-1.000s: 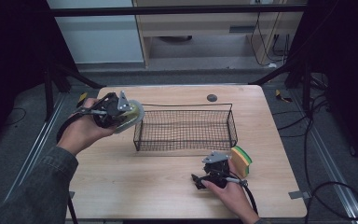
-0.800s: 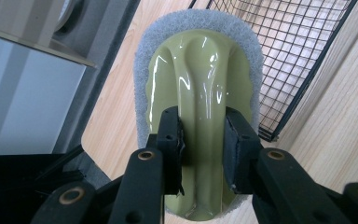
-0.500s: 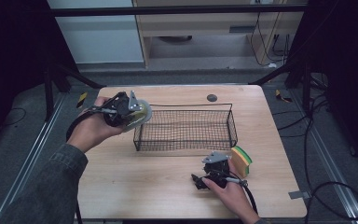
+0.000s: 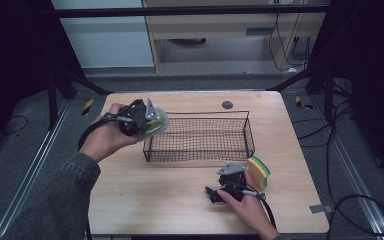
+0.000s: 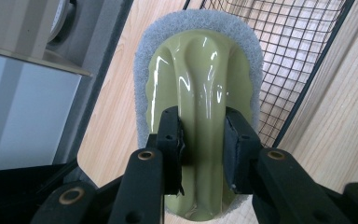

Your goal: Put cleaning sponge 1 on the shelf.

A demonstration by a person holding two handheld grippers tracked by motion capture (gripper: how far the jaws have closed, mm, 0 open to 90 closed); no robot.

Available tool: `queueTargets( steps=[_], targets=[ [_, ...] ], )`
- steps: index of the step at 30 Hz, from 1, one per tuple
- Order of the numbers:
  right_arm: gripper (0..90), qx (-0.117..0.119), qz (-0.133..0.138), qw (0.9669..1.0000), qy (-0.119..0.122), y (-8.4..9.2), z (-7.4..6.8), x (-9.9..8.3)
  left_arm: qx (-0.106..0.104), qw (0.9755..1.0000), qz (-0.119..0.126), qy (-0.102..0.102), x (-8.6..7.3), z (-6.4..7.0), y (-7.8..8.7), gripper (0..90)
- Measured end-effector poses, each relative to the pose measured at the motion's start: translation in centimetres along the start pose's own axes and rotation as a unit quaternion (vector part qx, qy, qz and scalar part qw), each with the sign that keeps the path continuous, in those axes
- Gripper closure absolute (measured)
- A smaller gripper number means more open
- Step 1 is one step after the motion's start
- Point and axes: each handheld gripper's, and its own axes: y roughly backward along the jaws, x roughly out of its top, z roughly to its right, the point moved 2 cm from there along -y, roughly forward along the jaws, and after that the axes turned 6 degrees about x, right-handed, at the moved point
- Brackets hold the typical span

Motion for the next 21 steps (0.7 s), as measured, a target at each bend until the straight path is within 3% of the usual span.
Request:
queueTargets(
  steps=[21],
  targets=[
    [0.7,0.0,0.0,1.0,-0.001,0.0,0.0,0.0,-0.016,0.9996,0.009,-0.023,1.3,0.9,-1.9,70.7]
  ],
)
